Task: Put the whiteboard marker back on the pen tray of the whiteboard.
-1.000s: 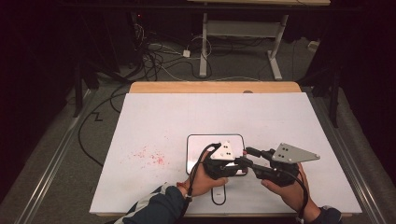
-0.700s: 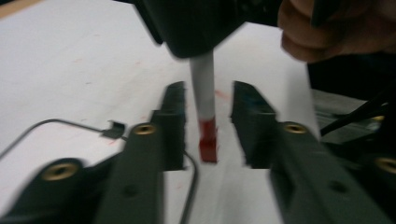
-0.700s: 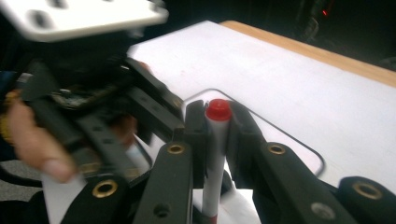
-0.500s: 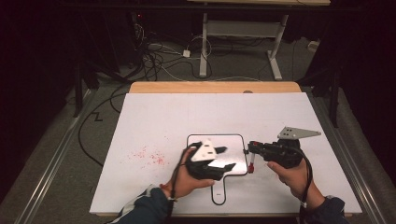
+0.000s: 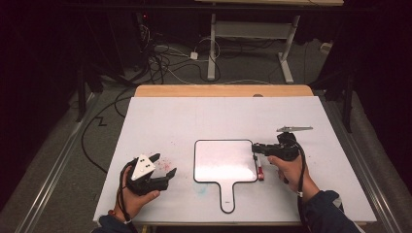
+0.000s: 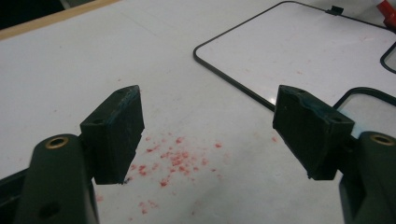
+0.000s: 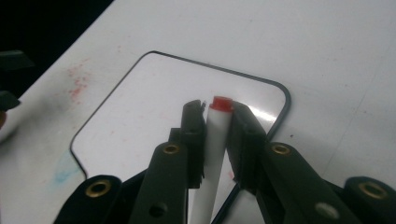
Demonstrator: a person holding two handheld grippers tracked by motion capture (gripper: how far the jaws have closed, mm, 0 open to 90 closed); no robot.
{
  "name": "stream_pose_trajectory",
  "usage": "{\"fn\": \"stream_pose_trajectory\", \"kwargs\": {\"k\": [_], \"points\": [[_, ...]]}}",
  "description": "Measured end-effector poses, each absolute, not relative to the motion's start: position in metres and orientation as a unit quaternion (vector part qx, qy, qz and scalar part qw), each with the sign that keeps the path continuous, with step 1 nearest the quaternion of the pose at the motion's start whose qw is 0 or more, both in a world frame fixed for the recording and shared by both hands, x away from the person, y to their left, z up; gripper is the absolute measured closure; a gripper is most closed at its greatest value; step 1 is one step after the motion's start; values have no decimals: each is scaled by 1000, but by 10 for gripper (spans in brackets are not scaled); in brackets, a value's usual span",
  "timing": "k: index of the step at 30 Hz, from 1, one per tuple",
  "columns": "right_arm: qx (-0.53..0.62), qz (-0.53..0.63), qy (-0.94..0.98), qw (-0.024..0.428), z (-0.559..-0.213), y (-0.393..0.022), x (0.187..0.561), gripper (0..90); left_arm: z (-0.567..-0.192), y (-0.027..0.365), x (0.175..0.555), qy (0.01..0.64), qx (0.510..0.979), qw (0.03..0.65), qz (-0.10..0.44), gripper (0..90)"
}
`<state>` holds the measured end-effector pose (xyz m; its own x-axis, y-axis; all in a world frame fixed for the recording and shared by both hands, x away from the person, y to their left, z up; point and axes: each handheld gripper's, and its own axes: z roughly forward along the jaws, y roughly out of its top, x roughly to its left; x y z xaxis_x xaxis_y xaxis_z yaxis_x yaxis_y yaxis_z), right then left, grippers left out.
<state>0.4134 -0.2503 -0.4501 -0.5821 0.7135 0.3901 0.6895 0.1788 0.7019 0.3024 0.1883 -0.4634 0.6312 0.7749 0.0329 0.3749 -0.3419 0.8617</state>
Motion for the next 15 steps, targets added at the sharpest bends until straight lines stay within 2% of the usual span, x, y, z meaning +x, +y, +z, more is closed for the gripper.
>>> {"fn": "stream_pose_trajectory", "kwargs": {"k": [15], "points": [[462, 367, 800, 110, -468, -235, 426, 675, -468, 174, 304, 337, 812, 423, 219, 240]]}}
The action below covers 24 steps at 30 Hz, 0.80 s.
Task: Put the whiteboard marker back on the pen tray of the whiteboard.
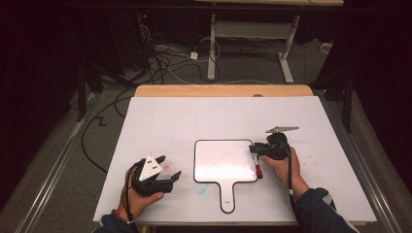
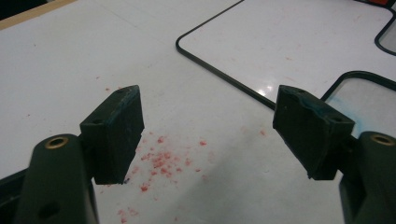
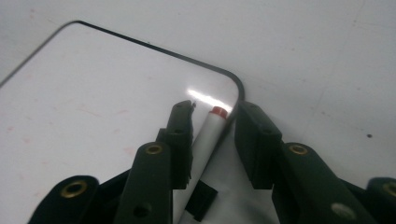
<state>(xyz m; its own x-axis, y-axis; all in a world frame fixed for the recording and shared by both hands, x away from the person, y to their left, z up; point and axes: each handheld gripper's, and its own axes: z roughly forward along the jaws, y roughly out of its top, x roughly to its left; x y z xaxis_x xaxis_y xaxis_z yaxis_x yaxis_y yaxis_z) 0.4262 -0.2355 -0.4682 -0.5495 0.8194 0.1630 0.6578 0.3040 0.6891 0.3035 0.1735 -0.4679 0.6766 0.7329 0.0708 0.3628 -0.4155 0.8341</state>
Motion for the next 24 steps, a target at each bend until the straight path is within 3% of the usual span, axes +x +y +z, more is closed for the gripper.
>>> {"fn": "stream_pose_trajectory", "kwargs": {"k": [14, 24], "points": [[394, 393, 811, 180, -454, -241, 412, 498, -470, 170, 304, 328, 818, 414, 227, 234], [290, 426, 812, 273, -417, -256, 369, 400, -473, 167, 304, 321, 827, 392, 245, 220]]}}
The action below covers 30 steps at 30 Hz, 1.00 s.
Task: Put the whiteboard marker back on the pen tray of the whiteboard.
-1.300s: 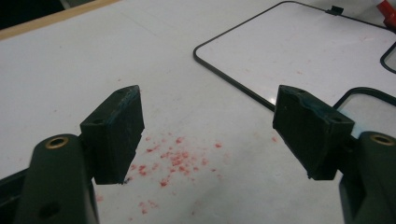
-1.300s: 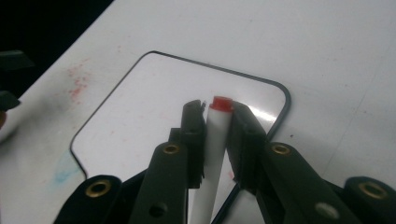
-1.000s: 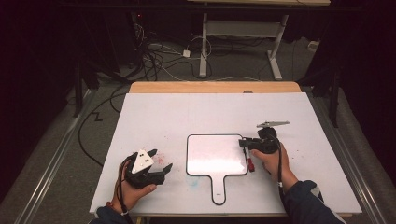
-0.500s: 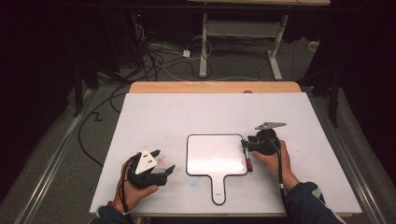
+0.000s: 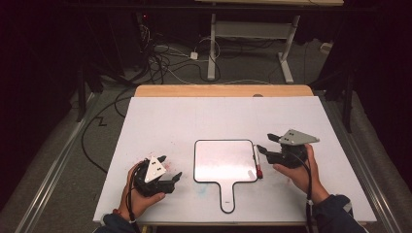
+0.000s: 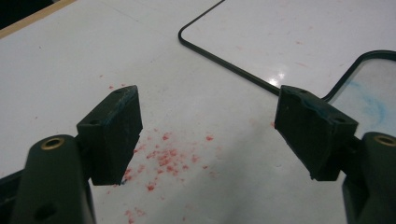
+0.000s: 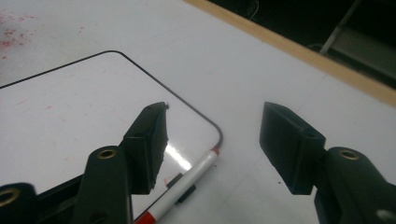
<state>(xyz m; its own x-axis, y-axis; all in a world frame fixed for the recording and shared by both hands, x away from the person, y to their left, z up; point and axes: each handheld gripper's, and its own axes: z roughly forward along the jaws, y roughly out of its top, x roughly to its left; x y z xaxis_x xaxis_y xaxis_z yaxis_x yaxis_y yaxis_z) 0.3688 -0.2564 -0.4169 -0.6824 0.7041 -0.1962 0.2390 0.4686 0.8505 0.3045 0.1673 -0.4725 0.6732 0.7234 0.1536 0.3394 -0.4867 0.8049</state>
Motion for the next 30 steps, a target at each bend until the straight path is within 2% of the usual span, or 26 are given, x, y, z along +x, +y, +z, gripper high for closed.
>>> {"fn": "stream_pose_trajectory", "kwargs": {"k": [7, 10, 17, 20, 30], "points": [[275, 428, 804, 309, -416, -283, 333, 338, -474, 166, 304, 320, 830, 379, 256, 212], [280, 420, 794, 340, -422, -297, 318, 321, -476, 165, 303, 320, 833, 367, 263, 203], [314, 405, 791, 334, -447, -324, 301, 284, -475, 161, 300, 312, 834, 363, 273, 198], [325, 408, 787, 329, -447, -325, 298, 276, -477, 161, 297, 305, 840, 356, 275, 199], [319, 400, 783, 354, -445, -326, 298, 275, -479, 162, 299, 307, 841, 350, 277, 187]]}}
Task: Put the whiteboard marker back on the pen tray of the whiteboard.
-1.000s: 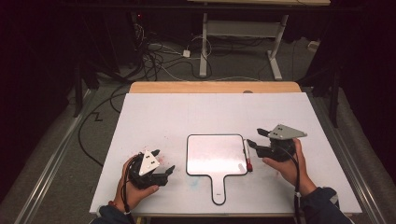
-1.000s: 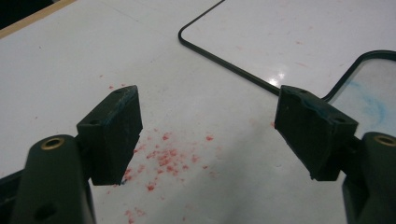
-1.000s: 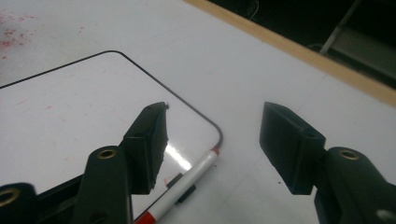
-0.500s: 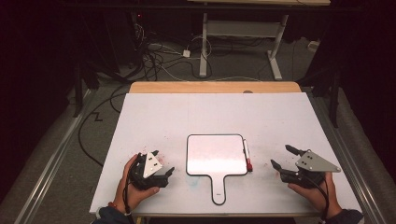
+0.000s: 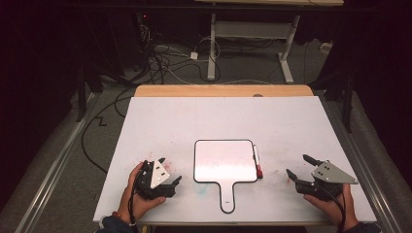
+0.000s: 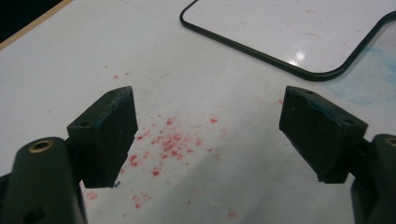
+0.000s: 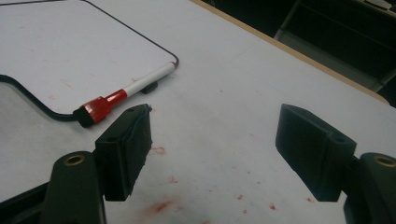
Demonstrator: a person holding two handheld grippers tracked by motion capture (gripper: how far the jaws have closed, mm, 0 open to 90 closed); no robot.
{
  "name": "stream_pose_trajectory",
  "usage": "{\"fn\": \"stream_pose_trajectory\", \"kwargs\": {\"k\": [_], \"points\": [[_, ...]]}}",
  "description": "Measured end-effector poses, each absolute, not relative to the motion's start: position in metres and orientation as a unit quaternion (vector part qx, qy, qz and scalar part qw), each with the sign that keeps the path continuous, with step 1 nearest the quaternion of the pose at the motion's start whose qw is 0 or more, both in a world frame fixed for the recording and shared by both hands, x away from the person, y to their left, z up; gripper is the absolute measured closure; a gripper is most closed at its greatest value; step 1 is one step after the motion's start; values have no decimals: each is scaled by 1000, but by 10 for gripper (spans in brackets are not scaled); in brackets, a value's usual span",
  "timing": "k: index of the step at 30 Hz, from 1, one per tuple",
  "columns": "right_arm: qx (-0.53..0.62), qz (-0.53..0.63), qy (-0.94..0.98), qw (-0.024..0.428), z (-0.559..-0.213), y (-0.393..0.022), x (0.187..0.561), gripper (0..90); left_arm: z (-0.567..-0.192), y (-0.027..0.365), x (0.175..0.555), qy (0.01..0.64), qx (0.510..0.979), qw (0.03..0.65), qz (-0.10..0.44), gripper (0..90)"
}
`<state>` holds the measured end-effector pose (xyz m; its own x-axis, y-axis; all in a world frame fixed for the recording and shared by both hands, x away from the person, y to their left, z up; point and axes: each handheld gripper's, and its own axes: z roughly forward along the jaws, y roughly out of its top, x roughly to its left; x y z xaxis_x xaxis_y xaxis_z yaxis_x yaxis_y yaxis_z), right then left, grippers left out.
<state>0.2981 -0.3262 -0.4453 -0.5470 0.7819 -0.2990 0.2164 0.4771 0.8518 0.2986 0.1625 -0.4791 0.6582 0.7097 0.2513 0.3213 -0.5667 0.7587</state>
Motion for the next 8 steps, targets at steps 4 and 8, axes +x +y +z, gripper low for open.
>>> {"fn": "stream_pose_trajectory", "kwargs": {"k": [4, 8], "points": [[327, 409, 779, 345, -446, -328, 300, 275, -479, 163, 300, 309, 840, 349, 278, 187], [321, 406, 783, 346, -447, -327, 302, 272, -480, 162, 300, 308, 840, 347, 281, 187]]}}
